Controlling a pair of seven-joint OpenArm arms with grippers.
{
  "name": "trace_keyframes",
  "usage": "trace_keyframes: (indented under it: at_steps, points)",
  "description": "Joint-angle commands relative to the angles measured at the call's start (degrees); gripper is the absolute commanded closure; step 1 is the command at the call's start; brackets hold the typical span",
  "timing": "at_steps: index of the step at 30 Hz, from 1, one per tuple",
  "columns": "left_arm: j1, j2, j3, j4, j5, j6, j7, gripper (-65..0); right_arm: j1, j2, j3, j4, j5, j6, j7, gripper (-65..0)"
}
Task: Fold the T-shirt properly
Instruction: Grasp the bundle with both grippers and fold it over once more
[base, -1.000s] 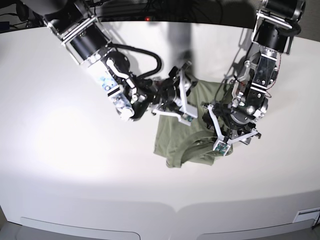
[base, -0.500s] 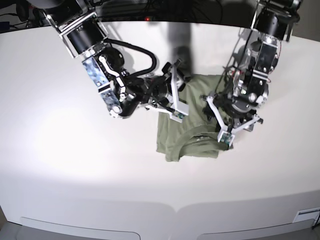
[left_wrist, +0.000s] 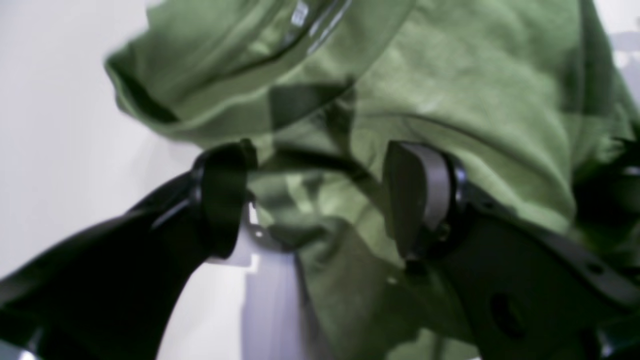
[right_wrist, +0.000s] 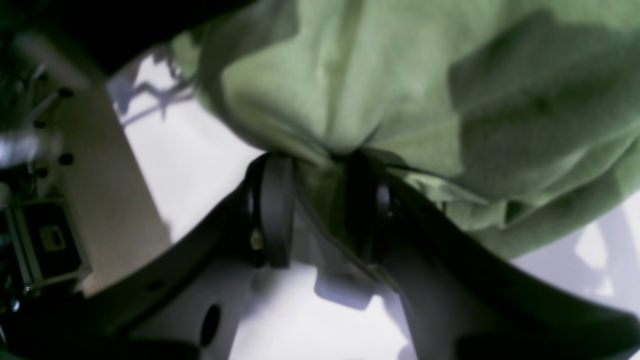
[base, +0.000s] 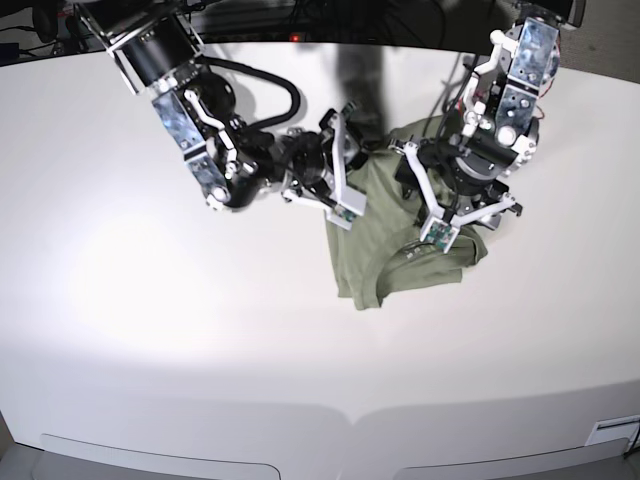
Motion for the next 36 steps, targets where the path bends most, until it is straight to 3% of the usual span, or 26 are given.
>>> trace_keyframes:
  at_steps: [1, 5, 11, 17, 24, 29, 36]
  points:
    - [-0.5, -0.1, 0.0, 1.0, -0.2, 0.0, -0.9, -43.6, -1.3, 2.1, -0.3, 0.2, -4.7, -0.6, -6.1, -21.0]
    - [0.3, 0.0, 0.0, 1.0, -0.2, 0.0, -0.9, -43.6, -2.5, 5.6, -0.3, 3.1, -4.7, -0.6, -6.0, -21.0]
    - [1.2, 0.0, 0.0, 1.0, -0.1, 0.0, -1.1, -43.6, -2.7, 8.1, -0.3, 5.4, -4.0, -0.6, -6.0, -21.0]
    - [0.2, 0.0, 0.0, 1.0, 2.0, 0.0, -2.1, -43.6, -2.6, 8.1, -0.3, 9.6, -2.6, -0.6, -4.5, -21.0]
    - [-2.8, 0.0, 0.0, 1.0, 1.9, 0.0, -3.3, -43.6, -1.9, 8.2, -0.3, 16.2, -3.3, -0.8, 1.9, -21.0]
    - [-5.8, 0.0, 0.0, 1.0, 1.9, 0.0, -3.3, -43.6, 0.5, 8.0, -0.2, 17.4, -3.7, -3.3, 4.2, -21.0]
    - [-9.1, 0.0, 0.0, 1.0, 1.9, 0.0, -3.2, -43.6, 1.9, 4.0, 2.6, 17.5, -4.2, -3.6, 4.6, -21.0]
